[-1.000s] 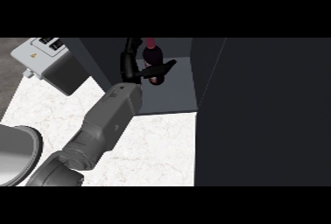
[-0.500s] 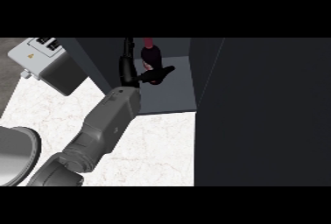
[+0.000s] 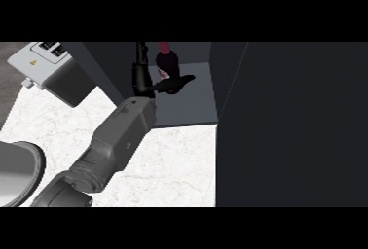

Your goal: Pick up the wine, place it into the cabinet and close the cabinet

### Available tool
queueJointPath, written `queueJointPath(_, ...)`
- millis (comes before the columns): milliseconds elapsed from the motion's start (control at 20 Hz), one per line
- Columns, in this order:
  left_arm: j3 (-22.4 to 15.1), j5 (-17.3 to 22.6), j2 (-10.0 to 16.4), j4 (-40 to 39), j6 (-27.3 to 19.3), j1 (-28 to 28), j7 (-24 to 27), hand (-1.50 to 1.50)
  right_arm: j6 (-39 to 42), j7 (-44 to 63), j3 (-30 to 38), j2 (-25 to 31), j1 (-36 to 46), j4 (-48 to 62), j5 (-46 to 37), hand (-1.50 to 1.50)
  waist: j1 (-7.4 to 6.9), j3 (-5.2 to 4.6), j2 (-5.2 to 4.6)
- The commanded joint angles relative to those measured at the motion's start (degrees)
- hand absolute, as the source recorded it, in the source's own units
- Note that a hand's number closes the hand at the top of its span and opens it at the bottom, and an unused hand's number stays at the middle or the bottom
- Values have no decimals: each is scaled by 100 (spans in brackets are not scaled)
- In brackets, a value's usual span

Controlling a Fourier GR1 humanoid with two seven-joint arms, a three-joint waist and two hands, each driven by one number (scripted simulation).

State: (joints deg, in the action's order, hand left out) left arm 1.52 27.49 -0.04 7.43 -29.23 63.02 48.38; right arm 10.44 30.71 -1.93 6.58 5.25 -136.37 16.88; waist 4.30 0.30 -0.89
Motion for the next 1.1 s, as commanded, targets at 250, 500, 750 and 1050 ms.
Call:
queueJointPath(250,22,-73,4,-134,482,-453,436,-150,-114,111,-11,-38,-47,-337,81,-150,-63,-40,-46)
queueJointPath(500,-21,-27,4,-149,800,-548,385,-150,-56,125,-159,-22,-12,-189,-1,-150,-78,-40,-30)
queueJointPath(750,-104,238,4,22,845,-465,252,-150,-117,447,-178,53,-219,-681,221,-150,4,-38,31)
queueJointPath(1050,-306,498,3,293,1117,-627,117,-150,-198,345,-43,27,-120,-507,135,-150,-156,-34,73)
